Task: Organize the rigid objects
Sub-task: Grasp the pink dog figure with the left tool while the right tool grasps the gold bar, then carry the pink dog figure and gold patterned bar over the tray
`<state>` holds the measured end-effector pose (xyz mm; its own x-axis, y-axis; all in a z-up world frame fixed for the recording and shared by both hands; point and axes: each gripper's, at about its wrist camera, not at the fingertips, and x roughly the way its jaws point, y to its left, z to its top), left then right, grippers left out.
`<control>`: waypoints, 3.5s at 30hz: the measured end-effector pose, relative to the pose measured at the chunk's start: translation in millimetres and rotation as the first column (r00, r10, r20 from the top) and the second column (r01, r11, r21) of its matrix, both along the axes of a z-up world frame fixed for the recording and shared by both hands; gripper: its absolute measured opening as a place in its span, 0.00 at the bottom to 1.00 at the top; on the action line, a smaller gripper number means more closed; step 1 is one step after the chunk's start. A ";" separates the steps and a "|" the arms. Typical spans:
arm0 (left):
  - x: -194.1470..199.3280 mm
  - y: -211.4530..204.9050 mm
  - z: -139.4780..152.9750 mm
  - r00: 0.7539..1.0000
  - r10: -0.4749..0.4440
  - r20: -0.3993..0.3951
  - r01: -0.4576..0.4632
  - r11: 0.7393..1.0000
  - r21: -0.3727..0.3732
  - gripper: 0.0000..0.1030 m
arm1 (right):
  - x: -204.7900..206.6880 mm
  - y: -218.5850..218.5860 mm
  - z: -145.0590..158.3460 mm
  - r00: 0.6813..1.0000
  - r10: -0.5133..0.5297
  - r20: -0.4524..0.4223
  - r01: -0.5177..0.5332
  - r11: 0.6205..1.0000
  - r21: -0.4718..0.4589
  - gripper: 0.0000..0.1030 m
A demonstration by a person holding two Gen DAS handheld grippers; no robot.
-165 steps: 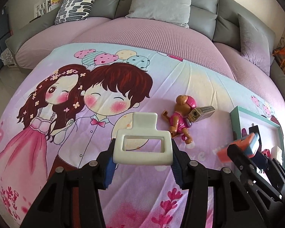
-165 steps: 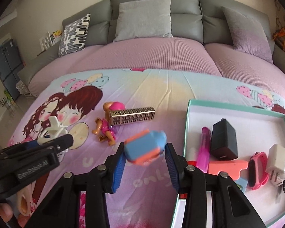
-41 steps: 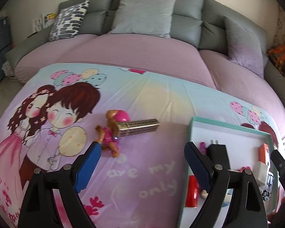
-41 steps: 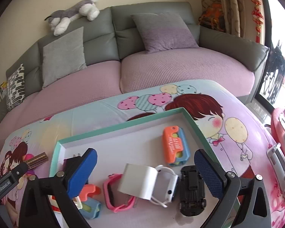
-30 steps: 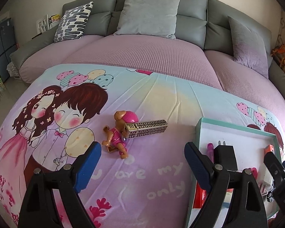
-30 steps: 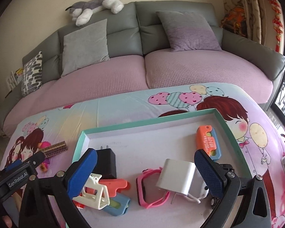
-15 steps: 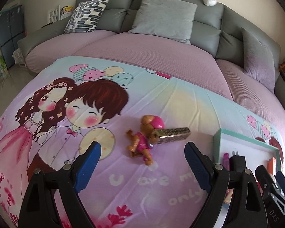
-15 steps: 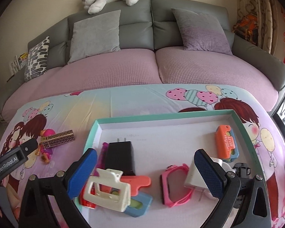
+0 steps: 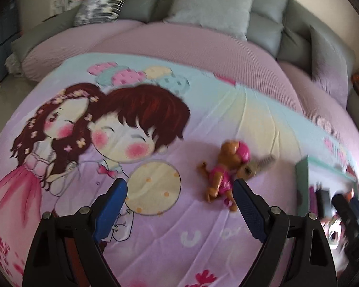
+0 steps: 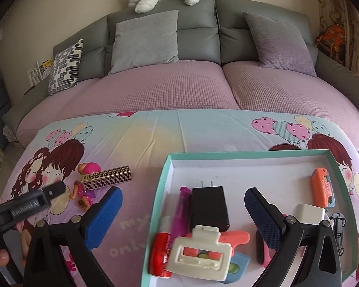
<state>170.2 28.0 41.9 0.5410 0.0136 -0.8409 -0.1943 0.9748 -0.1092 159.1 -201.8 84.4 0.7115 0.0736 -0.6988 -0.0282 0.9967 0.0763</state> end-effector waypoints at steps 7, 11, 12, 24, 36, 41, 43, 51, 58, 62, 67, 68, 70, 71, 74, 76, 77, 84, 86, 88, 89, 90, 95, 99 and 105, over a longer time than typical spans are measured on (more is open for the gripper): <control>18.9 -14.4 -20.1 0.996 -0.082 -0.029 0.080 0.994 -0.073 0.87 | 9.1 11.5 2.5 1.000 0.014 -0.007 -0.014 0.999 -0.031 1.00; 29.5 -26.3 -29.3 0.996 -0.062 -0.060 0.059 0.997 -0.041 0.87 | 15.9 14.2 5.3 0.999 0.034 -0.015 -0.034 0.999 -0.024 1.00; 31.7 -26.7 -31.6 0.997 -0.048 -0.066 0.045 0.998 -0.042 0.87 | 17.4 15.0 5.6 0.999 0.040 -0.019 -0.041 0.999 -0.018 1.00; 35.3 -21.5 -30.7 0.996 -0.074 0.054 0.078 0.993 -0.083 0.60 | 50.4 46.7 0.5 0.970 0.232 -0.068 -0.231 0.973 0.026 1.00; 25.3 -4.1 -22.5 0.997 -0.061 0.037 0.064 0.995 -0.079 0.38 | 65.9 85.0 -8.7 0.927 0.355 -0.119 -0.348 0.934 0.080 1.00; 18.0 16.2 -20.9 1.000 0.012 0.004 -0.011 0.999 -0.050 0.38 | 71.9 91.5 -19.5 0.920 0.363 -0.151 -0.353 0.931 0.091 1.00; 14.7 28.0 -20.3 0.998 0.056 -0.006 -0.057 0.998 -0.041 0.38 | 73.5 94.2 -24.2 0.916 0.366 -0.165 -0.355 0.930 0.089 0.99; 2.8 48.8 -19.0 0.994 0.107 -0.022 -0.108 0.993 -0.056 0.38 | 77.2 113.6 -46.0 0.895 0.381 -0.231 -0.382 0.923 0.040 0.99; 5.9 50.8 -21.6 0.994 0.101 -0.026 -0.103 0.992 -0.069 0.38 | 83.4 127.0 -58.7 0.889 0.370 -0.268 -0.394 0.919 -0.037 0.94; 6.9 50.6 -22.3 0.995 0.101 -0.026 -0.103 0.992 -0.074 0.38 | 86.4 129.6 -64.1 0.890 0.361 -0.279 -0.389 0.920 -0.052 0.87; 7.9 49.0 -23.8 0.995 0.096 -0.032 -0.098 0.993 -0.069 0.38 | 88.9 131.3 -67.2 0.898 0.341 -0.276 -0.371 0.927 -0.062 0.83; 8.8 49.2 -24.3 0.995 0.095 -0.031 -0.097 0.993 -0.070 0.38 | 88.7 131.8 -66.8 0.900 0.339 -0.274 -0.369 0.927 -0.064 0.81; 9.2 50.2 -24.7 0.995 0.094 -0.027 -0.095 0.993 -0.075 0.38 | 87.6 132.4 -65.8 0.901 0.339 -0.270 -0.371 0.926 -0.073 0.81; 8.9 50.8 -24.4 0.995 0.095 -0.023 -0.096 0.992 -0.081 0.38 | 86.4 132.4 -65.3 0.902 0.339 -0.268 -0.371 0.925 -0.078 0.81; 7.4 50.8 -20.9 0.995 0.096 -0.002 -0.095 0.991 -0.099 0.38 | 82.2 130.1 -62.7 0.908 0.332 -0.255 -0.362 0.929 -0.077 0.81; 6.1 49.1 -18.1 0.996 0.087 0.010 -0.086 0.991 -0.102 0.38 | 77.5 127.9 -60.3 0.913 0.327 -0.242 -0.354 0.932 -0.076 0.81; 5.6 48.4 -16.1 0.996 0.086 0.017 -0.084 0.991 -0.105 0.38 | 75.2 126.8 -59.1 0.916 0.325 -0.235 -0.351 0.934 -0.074 0.81; 0.2 41.7 -0.2 0.995 0.083 0.061 -0.076 0.991 -0.108 0.38 | 53.8 111.2 -45.5 0.937 0.298 -0.181 -0.311 0.949 -0.047 0.81; -2.2 39.0 4.8 0.994 0.081 0.072 -0.073 0.992 -0.103 0.38 | 45.0 104.1 -39.5 0.947 0.280 -0.161 -0.290 0.956 -0.041 0.81; -6.3 34.6 12.3 0.993 0.076 0.087 -0.068 0.994 -0.090 0.38 | 32.8 95.6 -31.5 0.958 0.254 -0.132 -0.261 0.964 -0.039 0.81; -8.5 31.7 16.1 0.993 0.072 0.093 -0.064 0.994 -0.083 0.38 | 26.9 90.9 -28.2 0.963 0.243 -0.121 -0.248 0.968 -0.031 0.81; -11.2 27.8 19.9 0.993 0.065 0.100 -0.057 0.995 -0.078 0.38 | 20.8 86.1 -25.1 0.967 0.229 -0.111 -0.232 0.972 -0.021 0.81; -23.2 2.5 38.8 0.991 -0.004 0.135 0.010 0.999 -0.043 0.38 | -10.2 64.2 -8.2 0.983 0.168 -0.074 -0.172 0.983 -0.056 0.81; -36.3 -22.1 54.0 0.985 -0.060 0.164 0.061 0.998 -0.004 0.38 | -33.8 41.8 3.2 0.993 0.100 -0.055 -0.103 0.993 -0.052 0.81; -56.9 -54.5 68.1 0.972 -0.137 0.190 0.135 0.991 0.021 0.38 | -64.5 2.3 6.4 0.998 0.003 -0.056 -0.006 0.998 -0.056 0.81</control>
<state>113.3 -26.5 110.0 0.6887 -0.0645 -0.7222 -0.0364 0.9917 -0.1232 94.6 -199.5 90.9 0.6710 0.0363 -0.7405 -0.0296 0.9993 0.0221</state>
